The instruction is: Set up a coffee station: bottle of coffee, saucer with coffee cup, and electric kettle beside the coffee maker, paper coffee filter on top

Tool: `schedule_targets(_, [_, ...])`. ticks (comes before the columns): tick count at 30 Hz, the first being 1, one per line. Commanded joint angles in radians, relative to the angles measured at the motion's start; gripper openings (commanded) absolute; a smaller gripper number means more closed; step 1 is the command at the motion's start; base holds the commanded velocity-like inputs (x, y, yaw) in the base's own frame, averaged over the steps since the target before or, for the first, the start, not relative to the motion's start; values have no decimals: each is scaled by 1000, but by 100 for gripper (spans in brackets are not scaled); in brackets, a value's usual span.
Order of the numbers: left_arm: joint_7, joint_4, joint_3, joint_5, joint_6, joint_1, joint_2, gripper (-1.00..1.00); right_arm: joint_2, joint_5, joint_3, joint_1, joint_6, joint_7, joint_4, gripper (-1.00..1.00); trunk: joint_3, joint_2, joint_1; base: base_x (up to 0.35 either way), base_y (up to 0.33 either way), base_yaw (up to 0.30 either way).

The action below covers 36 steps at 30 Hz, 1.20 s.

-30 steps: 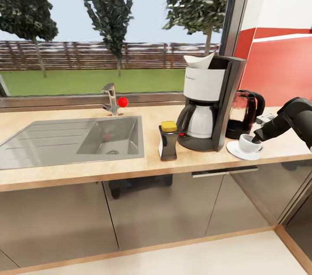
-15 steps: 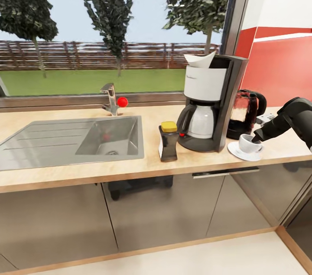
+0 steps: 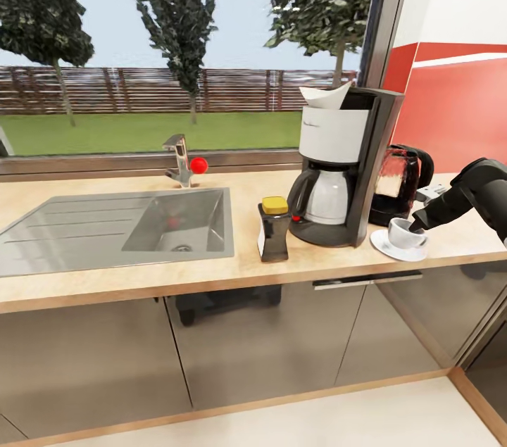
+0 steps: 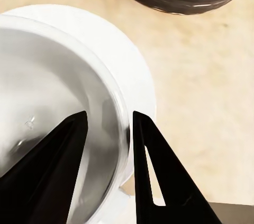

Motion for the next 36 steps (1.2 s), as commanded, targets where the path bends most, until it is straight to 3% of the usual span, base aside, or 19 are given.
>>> schedule_targets(1, [-1, -1, -3, 3, -4, 0, 0, 100, -1, 9, 3, -1, 5, 11, -1, -100, -1, 0, 0, 0, 0, 0])
schedule_targets(36, [-1, -1, -3, 3, -4, 0, -1, 100, -1, 9, 3, -1, 4, 11, -1, -100, -17, -35, 19, 0, 0, 0])
